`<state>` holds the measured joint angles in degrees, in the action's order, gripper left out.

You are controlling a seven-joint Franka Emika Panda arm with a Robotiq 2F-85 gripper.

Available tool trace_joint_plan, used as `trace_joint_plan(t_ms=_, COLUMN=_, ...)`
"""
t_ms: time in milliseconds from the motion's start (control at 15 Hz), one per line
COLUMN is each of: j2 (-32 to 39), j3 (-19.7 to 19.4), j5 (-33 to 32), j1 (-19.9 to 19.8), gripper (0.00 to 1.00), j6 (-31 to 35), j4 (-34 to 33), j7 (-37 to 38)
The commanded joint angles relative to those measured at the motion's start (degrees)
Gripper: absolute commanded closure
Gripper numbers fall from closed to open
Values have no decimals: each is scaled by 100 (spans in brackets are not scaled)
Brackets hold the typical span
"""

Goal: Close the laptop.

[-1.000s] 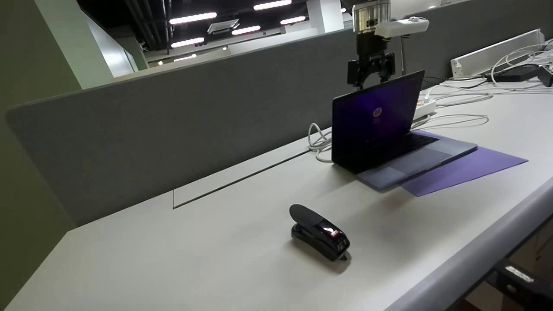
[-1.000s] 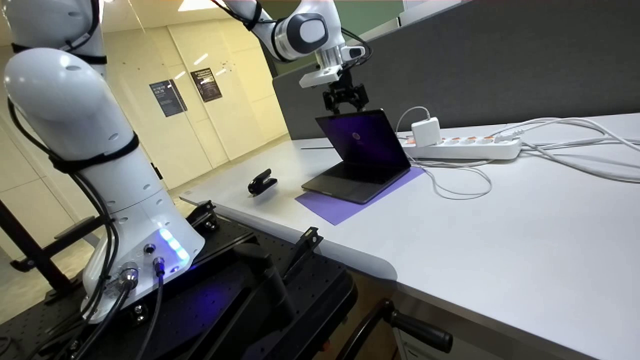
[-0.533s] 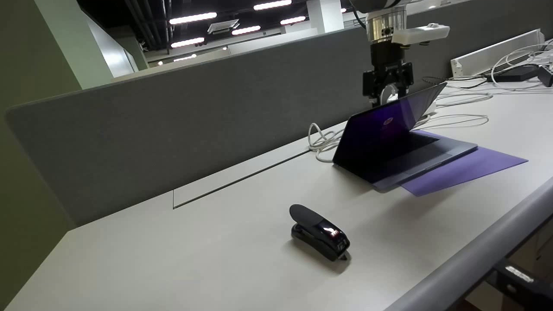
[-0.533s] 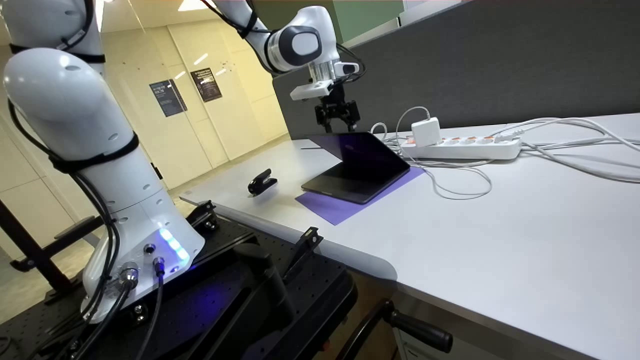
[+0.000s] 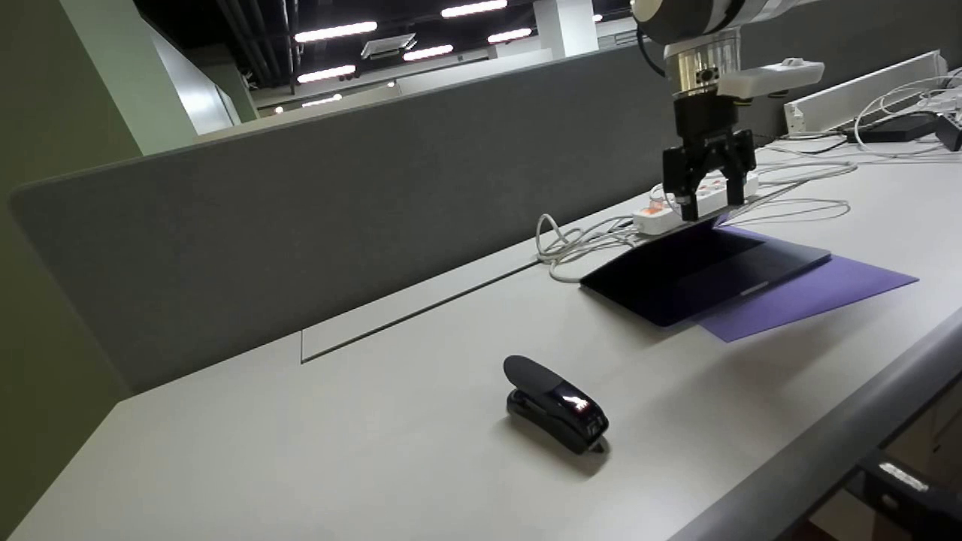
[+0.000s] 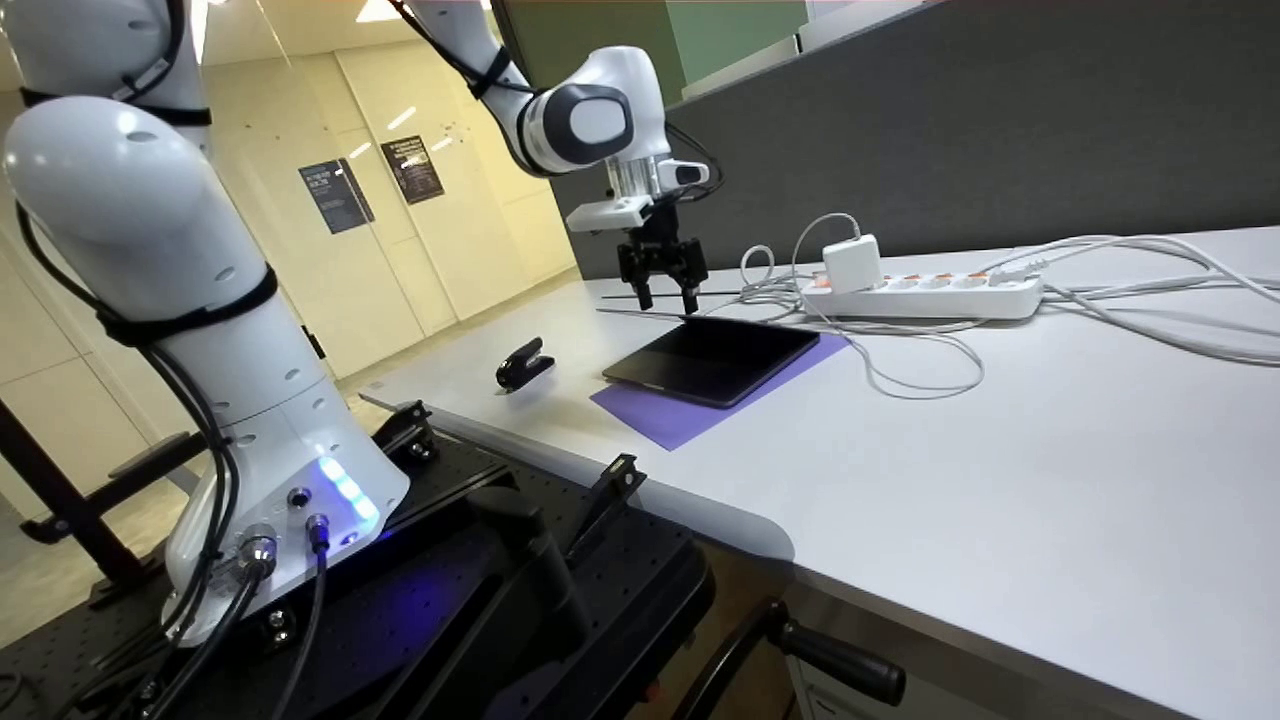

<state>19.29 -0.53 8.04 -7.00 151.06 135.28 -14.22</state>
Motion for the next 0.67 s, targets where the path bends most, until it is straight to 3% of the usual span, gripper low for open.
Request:
trace_joint_plan(t_ms=0, j2=7, j3=92, j5=77, j1=-176, gripper=0, j6=473, j4=326, j7=-183)
trace_joint_plan(t_ms=600, j2=640, j3=577, j5=299, j1=-741, gripper=0, j6=1409, j4=577, j7=-479)
